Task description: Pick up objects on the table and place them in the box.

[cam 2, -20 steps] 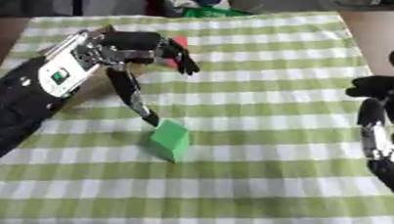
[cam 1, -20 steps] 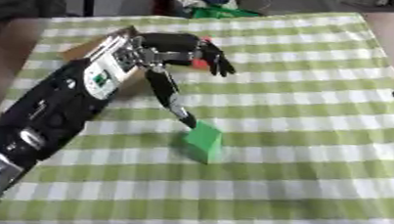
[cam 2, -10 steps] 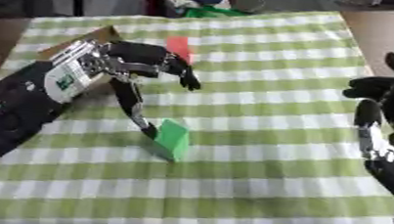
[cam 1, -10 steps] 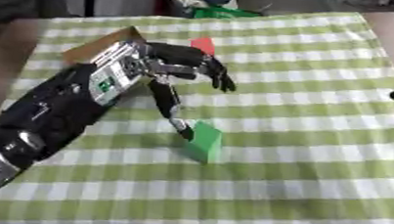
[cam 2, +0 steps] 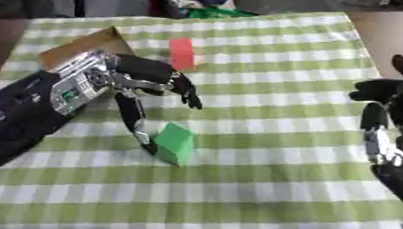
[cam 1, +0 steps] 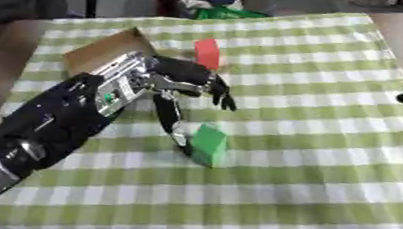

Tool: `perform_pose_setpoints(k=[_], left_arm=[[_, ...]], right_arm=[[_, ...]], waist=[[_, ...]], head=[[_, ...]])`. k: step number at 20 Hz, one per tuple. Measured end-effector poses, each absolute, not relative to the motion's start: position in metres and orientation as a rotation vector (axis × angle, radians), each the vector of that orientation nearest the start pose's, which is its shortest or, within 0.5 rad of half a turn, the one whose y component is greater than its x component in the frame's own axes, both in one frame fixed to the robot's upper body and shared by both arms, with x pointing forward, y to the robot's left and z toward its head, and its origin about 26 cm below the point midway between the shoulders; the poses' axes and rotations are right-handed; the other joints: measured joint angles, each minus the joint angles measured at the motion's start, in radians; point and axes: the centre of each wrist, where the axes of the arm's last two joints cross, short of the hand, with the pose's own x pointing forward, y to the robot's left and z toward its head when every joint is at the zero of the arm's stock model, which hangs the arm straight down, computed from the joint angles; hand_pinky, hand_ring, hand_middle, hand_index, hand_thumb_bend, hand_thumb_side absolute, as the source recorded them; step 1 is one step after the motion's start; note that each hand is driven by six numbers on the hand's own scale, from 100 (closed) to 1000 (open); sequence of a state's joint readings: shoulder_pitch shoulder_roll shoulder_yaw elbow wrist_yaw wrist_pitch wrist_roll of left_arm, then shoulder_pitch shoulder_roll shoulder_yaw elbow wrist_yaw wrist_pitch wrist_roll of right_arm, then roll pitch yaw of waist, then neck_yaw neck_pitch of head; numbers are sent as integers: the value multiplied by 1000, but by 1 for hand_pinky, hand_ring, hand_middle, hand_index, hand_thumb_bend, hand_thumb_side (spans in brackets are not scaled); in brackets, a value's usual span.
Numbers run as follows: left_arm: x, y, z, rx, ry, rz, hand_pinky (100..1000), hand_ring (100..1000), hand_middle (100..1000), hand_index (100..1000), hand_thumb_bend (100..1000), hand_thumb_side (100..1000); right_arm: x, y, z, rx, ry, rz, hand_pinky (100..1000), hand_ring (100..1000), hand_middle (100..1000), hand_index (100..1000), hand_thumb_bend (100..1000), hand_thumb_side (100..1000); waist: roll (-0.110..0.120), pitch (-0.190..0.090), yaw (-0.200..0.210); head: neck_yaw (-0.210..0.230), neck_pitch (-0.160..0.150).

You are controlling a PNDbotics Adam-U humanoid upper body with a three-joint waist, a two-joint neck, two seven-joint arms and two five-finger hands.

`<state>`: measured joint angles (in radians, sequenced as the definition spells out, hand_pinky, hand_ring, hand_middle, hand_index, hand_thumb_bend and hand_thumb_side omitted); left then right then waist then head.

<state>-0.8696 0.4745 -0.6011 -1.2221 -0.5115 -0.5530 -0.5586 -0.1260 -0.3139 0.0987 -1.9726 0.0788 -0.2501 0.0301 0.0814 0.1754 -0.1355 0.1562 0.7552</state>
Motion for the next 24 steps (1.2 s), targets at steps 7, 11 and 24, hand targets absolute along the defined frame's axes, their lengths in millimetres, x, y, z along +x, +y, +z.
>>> perform_pose_setpoints(k=[7,11,24], left_arm=[[431,174,146,-245,2010,2879,756,634,614,817,676,383],[432,176,142,-252,2017,2893,691,507,473,676,358,220],[443,270,213,-572,2483,2659,694,498,453,657,363,177]], right_arm=[[282,-252,138,-104,-2296,527,883,701,685,1000,100,535],[282,-252,138,-104,-2296,528,883,701,685,1000,100,535],[282,-253,135,-111,-2287,528,883,701,685,1000,100,535]], waist=[[3,0,-3],[3,0,-3],[-1,0,14]], head=[[0,0],[-1,0],[-12,0]])
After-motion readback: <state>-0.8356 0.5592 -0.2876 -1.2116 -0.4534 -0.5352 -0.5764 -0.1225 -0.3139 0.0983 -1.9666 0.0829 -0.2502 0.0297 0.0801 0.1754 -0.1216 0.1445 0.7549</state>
